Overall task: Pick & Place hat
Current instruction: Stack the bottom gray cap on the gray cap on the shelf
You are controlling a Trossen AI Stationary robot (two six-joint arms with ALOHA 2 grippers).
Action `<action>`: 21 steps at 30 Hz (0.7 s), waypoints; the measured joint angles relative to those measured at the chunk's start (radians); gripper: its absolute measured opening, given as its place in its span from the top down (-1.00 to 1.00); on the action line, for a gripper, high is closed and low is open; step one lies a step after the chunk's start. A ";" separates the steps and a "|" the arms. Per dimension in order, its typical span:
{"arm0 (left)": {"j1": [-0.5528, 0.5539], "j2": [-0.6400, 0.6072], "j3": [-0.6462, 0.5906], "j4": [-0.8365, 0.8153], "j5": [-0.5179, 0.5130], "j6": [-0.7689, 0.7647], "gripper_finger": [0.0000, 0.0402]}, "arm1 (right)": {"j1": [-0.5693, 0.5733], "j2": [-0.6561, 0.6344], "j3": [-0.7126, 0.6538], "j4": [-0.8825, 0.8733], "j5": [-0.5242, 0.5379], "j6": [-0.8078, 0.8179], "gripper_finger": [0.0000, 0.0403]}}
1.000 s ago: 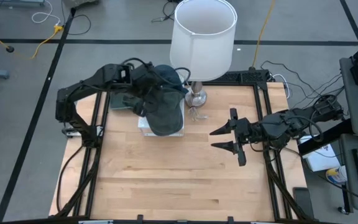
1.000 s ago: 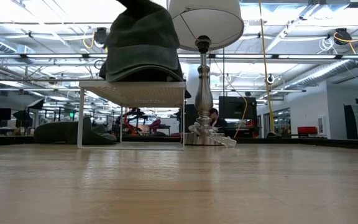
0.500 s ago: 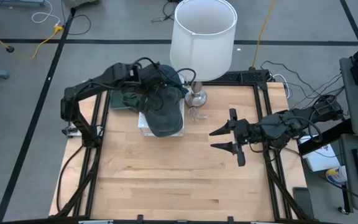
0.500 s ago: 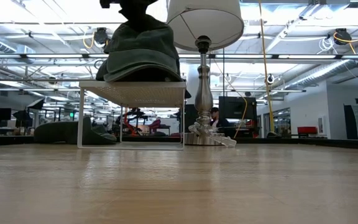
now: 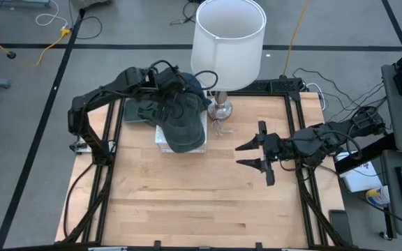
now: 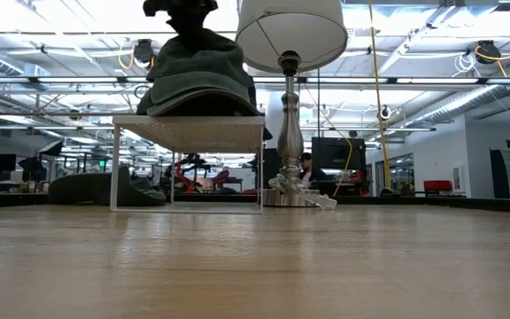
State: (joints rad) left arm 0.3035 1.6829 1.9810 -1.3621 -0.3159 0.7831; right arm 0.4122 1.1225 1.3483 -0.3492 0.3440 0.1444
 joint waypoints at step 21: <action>-0.003 0.000 -0.200 0.132 -0.053 -0.058 0.65 | 0.000 0.000 0.000 0.029 0.001 0.000 0.18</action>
State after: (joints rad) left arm 0.3000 1.6833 1.7809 -1.2297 -0.3685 0.7250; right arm 0.4122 1.1225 1.3483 -0.3198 0.3447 0.1440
